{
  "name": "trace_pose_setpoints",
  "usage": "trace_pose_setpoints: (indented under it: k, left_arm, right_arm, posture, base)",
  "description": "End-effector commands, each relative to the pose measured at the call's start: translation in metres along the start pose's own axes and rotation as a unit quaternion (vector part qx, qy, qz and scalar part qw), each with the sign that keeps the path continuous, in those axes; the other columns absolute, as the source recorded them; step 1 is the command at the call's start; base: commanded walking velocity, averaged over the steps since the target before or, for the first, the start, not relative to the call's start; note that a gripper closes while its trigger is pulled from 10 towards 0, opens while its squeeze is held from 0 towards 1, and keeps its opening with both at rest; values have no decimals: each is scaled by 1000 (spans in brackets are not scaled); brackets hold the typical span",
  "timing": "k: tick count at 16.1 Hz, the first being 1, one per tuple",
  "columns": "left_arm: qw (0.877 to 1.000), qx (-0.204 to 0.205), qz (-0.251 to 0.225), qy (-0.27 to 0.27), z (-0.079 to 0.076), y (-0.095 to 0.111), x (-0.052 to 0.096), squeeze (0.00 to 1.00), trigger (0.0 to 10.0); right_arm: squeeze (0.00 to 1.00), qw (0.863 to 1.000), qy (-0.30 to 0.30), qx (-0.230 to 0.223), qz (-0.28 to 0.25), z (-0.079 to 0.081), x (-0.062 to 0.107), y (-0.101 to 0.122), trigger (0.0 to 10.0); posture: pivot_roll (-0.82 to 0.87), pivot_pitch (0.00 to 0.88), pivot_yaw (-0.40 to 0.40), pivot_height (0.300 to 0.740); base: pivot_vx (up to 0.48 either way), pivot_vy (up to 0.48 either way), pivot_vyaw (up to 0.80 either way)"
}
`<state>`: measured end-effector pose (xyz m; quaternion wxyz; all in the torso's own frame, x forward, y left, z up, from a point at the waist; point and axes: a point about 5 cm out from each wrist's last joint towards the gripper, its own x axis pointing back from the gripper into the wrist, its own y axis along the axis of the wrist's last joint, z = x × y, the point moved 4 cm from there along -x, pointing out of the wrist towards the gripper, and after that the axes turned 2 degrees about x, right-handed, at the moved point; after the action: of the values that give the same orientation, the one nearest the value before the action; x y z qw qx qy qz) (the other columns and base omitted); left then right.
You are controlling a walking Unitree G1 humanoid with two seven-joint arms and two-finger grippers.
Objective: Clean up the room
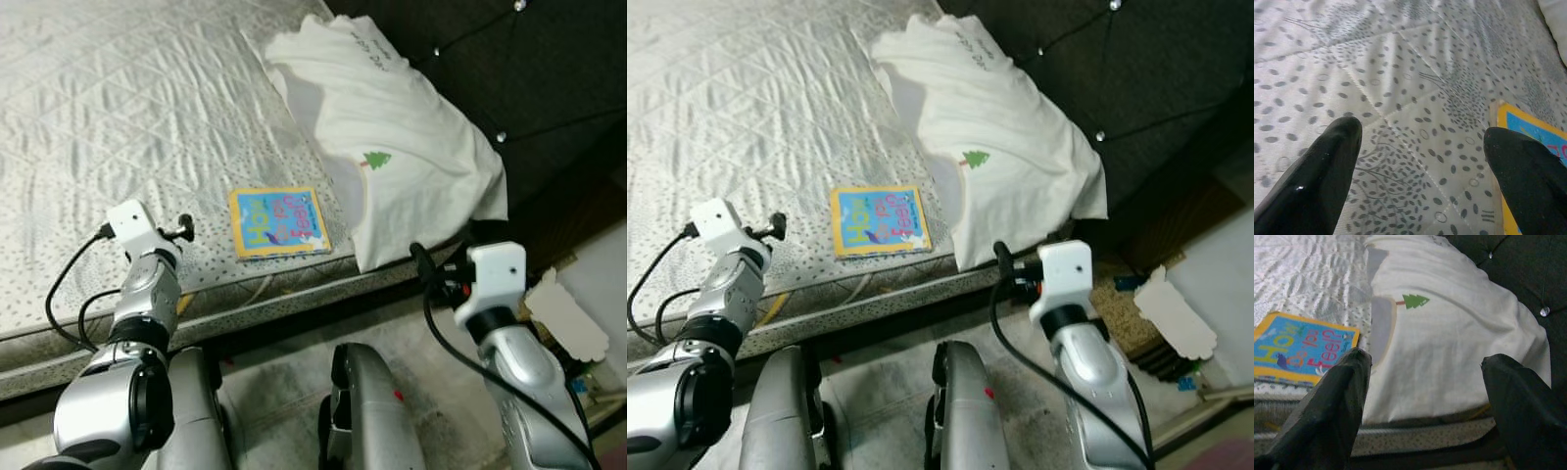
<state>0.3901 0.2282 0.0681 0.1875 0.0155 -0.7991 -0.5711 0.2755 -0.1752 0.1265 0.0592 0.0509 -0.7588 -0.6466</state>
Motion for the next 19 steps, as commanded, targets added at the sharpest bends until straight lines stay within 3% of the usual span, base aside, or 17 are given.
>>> trace_pose_setpoints:
  k: [1,10,16,19]
  left_arm:
    - [1000,-11,11,-5,-4,-8,1,0,10000]
    - [999,-32,19,-26,-18,-9,-1,0,10000]
    - [994,-23,97,-47,-30,-29,0,0,10000]
    - [992,-25,109,-55,-37,-31,1,0,10000]
  right_arm:
    - [0,1000,-15,5,7,-10,8,0,10000]
    - [0,999,-16,24,36,-17,30,1,10000]
    - [0,998,-21,26,47,-20,36,1,10000]
    - [0,998,-23,24,47,-20,34,1,10000]
  posture:
    - [-191,212,-136,548]
    - [-244,269,-164,543]
    - [-259,274,-161,543]
    - [-252,273,-154,543]
  base:
    - [0,0,0]
    - [0,0,0]
    - [0,0,0]
    - [0,0,0]
